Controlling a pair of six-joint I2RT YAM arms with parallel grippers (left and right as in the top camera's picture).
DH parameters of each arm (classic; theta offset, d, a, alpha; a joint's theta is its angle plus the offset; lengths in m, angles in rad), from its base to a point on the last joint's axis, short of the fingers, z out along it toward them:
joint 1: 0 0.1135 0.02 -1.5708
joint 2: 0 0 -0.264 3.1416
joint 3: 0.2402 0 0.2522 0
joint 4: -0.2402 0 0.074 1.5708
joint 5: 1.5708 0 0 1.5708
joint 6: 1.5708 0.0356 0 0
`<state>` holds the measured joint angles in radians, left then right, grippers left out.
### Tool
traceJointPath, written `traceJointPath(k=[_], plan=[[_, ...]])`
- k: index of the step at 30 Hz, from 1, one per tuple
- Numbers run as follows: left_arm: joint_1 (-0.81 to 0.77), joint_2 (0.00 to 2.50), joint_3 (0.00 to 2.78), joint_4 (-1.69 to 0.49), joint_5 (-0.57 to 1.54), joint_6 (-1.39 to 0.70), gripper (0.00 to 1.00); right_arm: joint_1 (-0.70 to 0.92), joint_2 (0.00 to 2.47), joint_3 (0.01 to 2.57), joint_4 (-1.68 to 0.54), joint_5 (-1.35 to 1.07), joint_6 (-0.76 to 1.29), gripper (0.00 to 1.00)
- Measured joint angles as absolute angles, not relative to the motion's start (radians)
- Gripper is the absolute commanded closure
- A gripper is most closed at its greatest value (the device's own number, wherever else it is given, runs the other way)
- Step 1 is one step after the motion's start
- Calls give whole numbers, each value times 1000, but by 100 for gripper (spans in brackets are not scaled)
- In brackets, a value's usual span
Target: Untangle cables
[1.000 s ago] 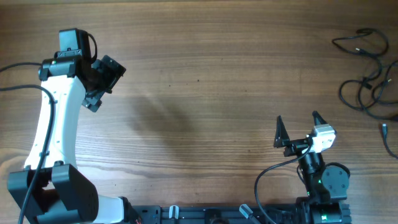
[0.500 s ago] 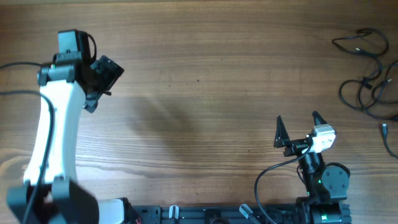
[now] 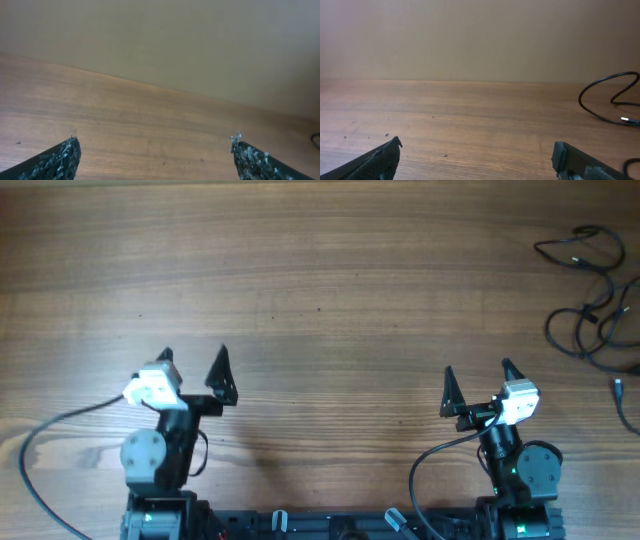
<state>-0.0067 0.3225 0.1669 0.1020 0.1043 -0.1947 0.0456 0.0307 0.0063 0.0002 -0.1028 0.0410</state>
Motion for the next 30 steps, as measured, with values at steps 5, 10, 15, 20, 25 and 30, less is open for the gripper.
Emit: traceJointPath(k=[5, 10, 15, 20, 25, 30], plan=[[-9, 130, 45, 106, 103, -133, 0, 46, 31, 6, 0, -103, 41, 0], [-32, 36, 12, -13, 83, -131, 0, 46, 31, 6, 0, -103, 41, 0], [-32, 14, 10, -67, 76, -131, 0, 46, 31, 6, 0, -103, 41, 0], [-32, 14, 10, -67, 76, -131, 0, 46, 31, 6, 0, -103, 41, 0], [-32, 14, 10, -67, 76, -131, 0, 46, 31, 6, 0, -103, 41, 0], [-32, 14, 10, -67, 76, -131, 0, 46, 31, 6, 0, -103, 41, 0]])
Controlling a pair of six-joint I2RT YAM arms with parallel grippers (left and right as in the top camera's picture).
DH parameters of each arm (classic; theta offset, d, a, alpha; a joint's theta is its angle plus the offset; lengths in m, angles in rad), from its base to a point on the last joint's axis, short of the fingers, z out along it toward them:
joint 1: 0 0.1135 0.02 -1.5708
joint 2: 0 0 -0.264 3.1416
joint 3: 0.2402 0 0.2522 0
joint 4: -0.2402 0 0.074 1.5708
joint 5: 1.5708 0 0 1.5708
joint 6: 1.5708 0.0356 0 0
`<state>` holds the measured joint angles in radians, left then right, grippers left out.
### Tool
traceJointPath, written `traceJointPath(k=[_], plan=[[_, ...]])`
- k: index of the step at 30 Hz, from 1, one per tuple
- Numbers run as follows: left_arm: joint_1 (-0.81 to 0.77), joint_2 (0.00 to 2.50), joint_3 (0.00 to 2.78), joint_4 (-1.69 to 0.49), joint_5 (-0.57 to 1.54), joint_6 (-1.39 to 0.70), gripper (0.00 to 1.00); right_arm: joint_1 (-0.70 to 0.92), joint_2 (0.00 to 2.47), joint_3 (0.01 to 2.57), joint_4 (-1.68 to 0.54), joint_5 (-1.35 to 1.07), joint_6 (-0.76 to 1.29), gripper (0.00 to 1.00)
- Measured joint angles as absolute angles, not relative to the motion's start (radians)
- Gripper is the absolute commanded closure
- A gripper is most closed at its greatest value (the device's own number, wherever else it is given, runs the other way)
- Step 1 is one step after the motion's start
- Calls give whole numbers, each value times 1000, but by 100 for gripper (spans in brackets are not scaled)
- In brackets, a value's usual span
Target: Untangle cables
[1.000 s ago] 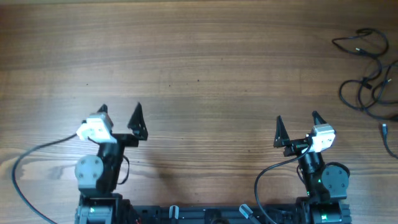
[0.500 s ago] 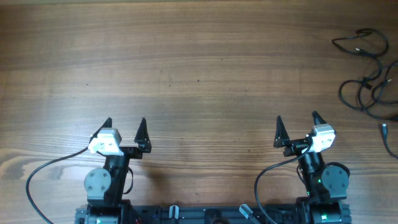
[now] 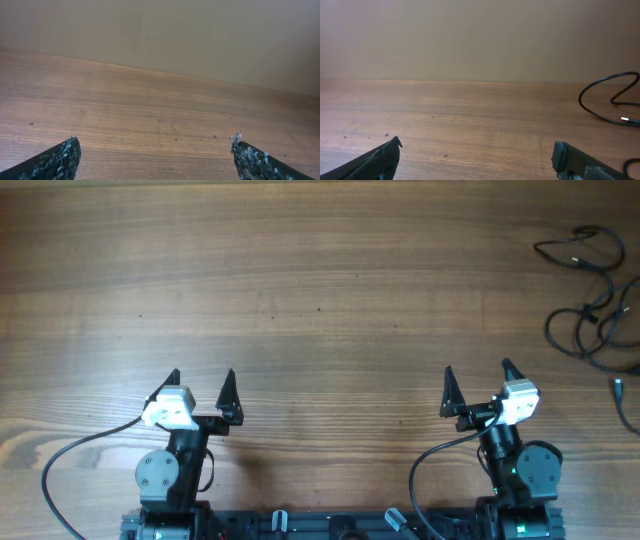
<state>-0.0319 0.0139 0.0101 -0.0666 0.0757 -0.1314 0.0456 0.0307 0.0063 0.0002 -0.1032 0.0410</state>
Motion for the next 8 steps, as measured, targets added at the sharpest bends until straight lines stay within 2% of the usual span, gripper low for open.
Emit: traceJointPath(k=[8], plan=[[-32, 14, 10, -67, 76, -131, 0, 46, 31, 6, 0, -103, 41, 0]])
